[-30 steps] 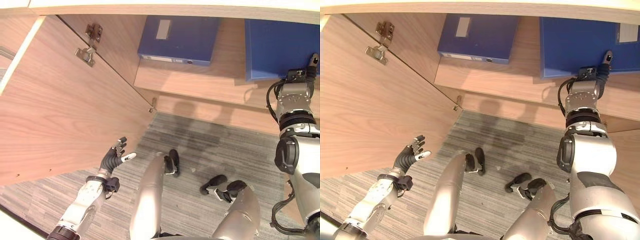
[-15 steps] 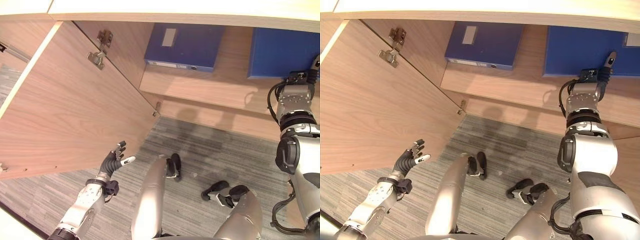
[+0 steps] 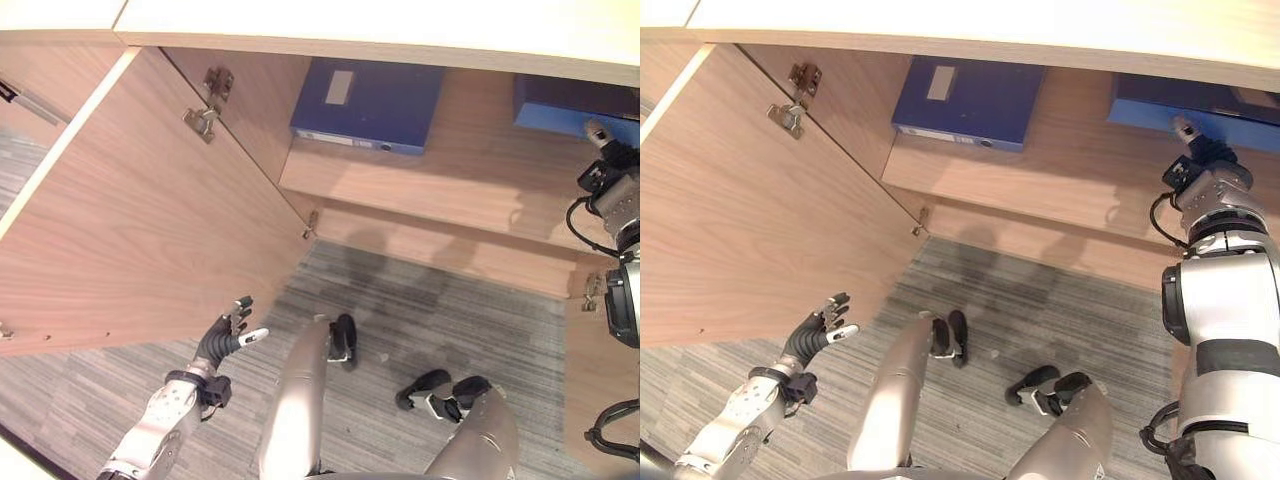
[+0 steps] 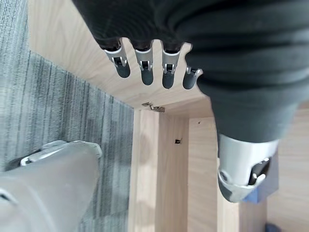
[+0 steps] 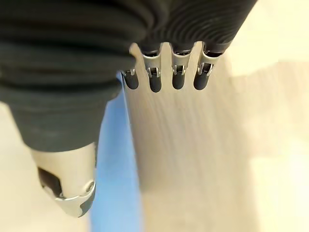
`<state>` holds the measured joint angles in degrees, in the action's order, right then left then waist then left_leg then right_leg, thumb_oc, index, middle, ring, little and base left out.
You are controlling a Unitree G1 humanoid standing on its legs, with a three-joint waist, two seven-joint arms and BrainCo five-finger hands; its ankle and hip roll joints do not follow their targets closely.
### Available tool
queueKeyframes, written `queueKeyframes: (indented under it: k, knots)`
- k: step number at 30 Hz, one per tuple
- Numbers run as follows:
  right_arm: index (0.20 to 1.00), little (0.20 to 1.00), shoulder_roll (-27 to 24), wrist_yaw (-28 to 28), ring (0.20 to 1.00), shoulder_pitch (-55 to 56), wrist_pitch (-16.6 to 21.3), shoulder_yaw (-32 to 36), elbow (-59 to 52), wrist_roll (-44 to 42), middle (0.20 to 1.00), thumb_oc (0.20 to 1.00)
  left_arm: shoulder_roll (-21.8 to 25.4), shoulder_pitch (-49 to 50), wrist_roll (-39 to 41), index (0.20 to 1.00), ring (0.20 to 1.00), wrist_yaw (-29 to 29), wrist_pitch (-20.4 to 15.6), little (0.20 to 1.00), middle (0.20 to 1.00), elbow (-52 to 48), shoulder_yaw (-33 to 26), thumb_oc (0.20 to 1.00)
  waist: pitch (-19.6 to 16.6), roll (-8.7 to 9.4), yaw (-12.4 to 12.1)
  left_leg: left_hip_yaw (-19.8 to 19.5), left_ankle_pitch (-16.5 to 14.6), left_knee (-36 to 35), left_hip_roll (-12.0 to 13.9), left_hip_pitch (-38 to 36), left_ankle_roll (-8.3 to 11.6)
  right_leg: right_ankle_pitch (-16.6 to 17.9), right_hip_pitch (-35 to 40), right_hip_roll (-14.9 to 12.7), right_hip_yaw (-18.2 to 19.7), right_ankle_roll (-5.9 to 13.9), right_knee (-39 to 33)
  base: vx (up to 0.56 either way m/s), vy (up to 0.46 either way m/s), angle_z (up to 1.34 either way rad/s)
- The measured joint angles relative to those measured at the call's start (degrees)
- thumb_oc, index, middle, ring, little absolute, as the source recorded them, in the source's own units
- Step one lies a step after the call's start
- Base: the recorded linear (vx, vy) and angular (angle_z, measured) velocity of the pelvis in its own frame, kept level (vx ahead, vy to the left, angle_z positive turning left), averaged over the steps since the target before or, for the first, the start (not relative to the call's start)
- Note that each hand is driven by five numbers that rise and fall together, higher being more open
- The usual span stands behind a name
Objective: Put the empty folder in the office cabinet
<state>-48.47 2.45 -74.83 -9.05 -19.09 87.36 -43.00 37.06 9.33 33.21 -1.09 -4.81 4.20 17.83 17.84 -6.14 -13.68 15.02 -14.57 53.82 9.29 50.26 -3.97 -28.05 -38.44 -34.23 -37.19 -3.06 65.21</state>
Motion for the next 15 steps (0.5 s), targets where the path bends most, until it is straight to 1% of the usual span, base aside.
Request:
queueKeyframes:
  k: [2,4,5,6,10,12,14,15]
  knots:
    - [1.0,1.0,-0.6,-1.9,1.0,-2.9,-0.9,-5.3,3.4,5.9,1.0,1.0,0.4,0.4,0.0,1.0,1.0,0.5,0.0,1.0,1.0,0.0,0.0,1.0,0.0,0.01,0.0,0.0,0.0,0.2,0.0,0.5,0.0,0.0,-0.5,-0.1,0.0,-0.03,0.2,0.0,0.0,0.0]
    - [1.0,1.0,-1.4,-3.6,1.0,-4.4,-1.2,-8.9,5.2,12.9,1.0,1.0,0.5,0.5,-0.1,1.0,1.0,0.8,0.0,1.0,1.0,-0.2,0.0,1.0,0.0,0.02,-0.1,-0.1,0.0,0.5,0.0,0.9,-0.04,-0.1,-0.7,-0.1,0.0,-0.02,0.4,0.0,0.0,0.0]
    - [1.0,1.0,-1.6,-3.9,1.0,-4.4,-1.3,-10.4,5.2,15.4,1.0,1.0,0.6,0.5,-0.1,1.0,1.0,0.9,0.0,1.0,1.0,-0.2,0.0,1.0,0.0,0.07,-0.2,-0.1,0.0,0.5,0.0,0.9,-0.05,-0.1,-0.7,-0.1,0.0,0.0,0.4,0.0,0.0,0.0]
    - [1.0,1.0,-2.0,-4.9,1.0,-4.4,-1.4,-12.0,5.2,21.3,1.0,1.0,1.1,0.5,-0.5,1.0,1.0,1.2,0.1,1.0,1.0,-0.4,0.0,1.0,0.0,0.11,-0.1,-0.1,0.0,0.5,0.0,0.9,-0.07,-0.1,-0.7,-0.2,0.0,0.01,0.4,0.0,0.0,0.0]
    - [1.0,1.0,-2.0,-6.5,1.0,-4.4,-1.2,-18.2,4.8,34.0,1.0,1.0,1.8,0.5,-1.1,1.0,1.0,1.9,0.3,1.0,1.0,-0.5,-0.2,1.0,0.0,0.12,0.0,-0.1,0.0,0.5,0.0,0.9,-0.07,-0.1,-0.7,-0.2,0.0,0.02,0.5,0.0,0.0,0.0]
    - [1.0,1.0,-2.0,-7.1,1.0,-4.4,-0.3,-19.7,4.0,38.7,1.0,1.0,1.8,0.6,-1.2,1.0,1.0,2.3,0.5,1.0,1.0,-0.7,-0.2,1.0,0.0,0.12,0.1,-0.1,0.0,0.5,0.0,0.9,-0.07,-0.1,-0.7,-0.2,0.0,0.03,0.5,0.0,0.0,0.0]
    - [1.0,1.0,-2.1,-7.5,1.0,-3.5,0.5,-25.7,-0.5,45.7,1.0,1.0,1.8,1.0,-2.3,1.0,1.0,3.0,0.7,1.0,1.0,-1.2,-1.1,1.0,0.0,0.13,0.5,-0.1,0.0,0.5,0.0,0.9,-0.07,-0.1,-0.7,-0.2,0.0,0.05,0.5,0.0,0.0,0.0]
    - [1.0,1.0,-2.1,-7.7,1.0,-3.3,2.1,-25.9,-2.5,48.8,1.0,1.0,1.7,1.1,-2.6,1.0,1.0,3.2,0.8,1.0,1.0,-2.0,-2.3,1.0,0.0,0.13,0.6,-0.1,0.0,0.5,0.0,0.9,-0.07,-0.1,-0.7,-0.2,0.0,0.04,0.5,0.0,0.0,0.0]
